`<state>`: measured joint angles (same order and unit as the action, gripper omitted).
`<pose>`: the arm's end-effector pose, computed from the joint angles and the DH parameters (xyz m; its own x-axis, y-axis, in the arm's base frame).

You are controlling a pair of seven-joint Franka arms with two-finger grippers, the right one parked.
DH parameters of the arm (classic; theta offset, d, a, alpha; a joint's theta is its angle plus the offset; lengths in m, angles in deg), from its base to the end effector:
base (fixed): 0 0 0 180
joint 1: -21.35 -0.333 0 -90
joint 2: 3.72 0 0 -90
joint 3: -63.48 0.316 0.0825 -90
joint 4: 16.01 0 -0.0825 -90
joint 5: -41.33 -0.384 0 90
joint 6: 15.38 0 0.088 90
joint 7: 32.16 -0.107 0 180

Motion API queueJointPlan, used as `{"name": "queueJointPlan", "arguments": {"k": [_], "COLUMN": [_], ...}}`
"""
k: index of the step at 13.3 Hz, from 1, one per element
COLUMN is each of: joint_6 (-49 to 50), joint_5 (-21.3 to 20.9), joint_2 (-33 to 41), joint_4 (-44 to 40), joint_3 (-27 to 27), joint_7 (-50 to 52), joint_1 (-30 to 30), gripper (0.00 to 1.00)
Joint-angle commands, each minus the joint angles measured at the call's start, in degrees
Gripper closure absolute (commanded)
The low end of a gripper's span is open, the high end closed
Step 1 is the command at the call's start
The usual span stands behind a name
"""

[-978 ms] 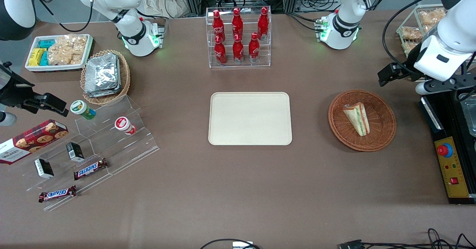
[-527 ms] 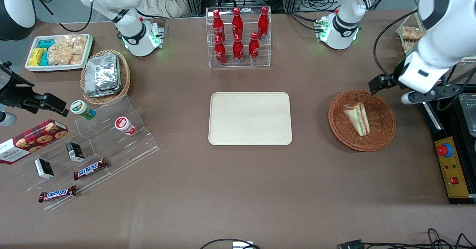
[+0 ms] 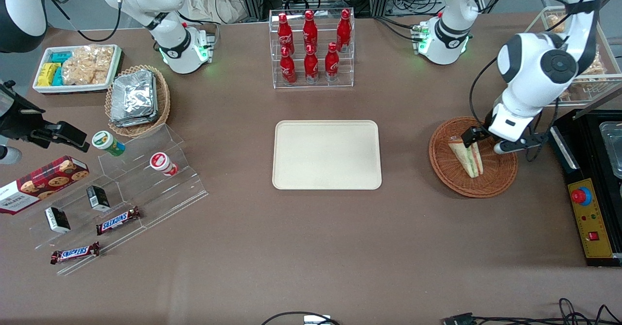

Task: Place sandwich from basket to tray
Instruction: 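Lower the left gripper and close it on the sandwich's wrapped edge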

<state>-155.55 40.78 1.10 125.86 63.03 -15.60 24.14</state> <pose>0.4706 -0.0266 0.3279 0.9732 0.2233 0.0542 0.2231 -0.9747 0.0086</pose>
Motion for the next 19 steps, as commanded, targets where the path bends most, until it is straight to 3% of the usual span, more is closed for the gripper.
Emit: {"name": "queueJointPlan", "arguments": {"k": [1,8,10,12,13,17,19], "joint_6": [-6.9,-12.1,-12.1,-12.1,-12.1,-10.6,-4.9], "joint_5": [-0.6,-0.6,-0.6,-0.6,-0.6,-0.6,-0.5], "joint_2": [-3.6,-8.3,-8.4,-8.2,-8.2,-6.8,-3.2], "joint_4": [2.8,3.9,3.9,4.0,4.0,3.3,1.4], "joint_3": [1.5,1.6,1.6,1.6,1.6,1.8,1.9], "joint_7": [0.6,0.4,0.2,-0.1,-0.1,-0.6,-0.5], "joint_1": [0.2,0.2,0.2,0.2,0.2,0.2,0.4], "gripper": [0.00,0.00,0.04,0.83,0.88,0.88,0.88]}}
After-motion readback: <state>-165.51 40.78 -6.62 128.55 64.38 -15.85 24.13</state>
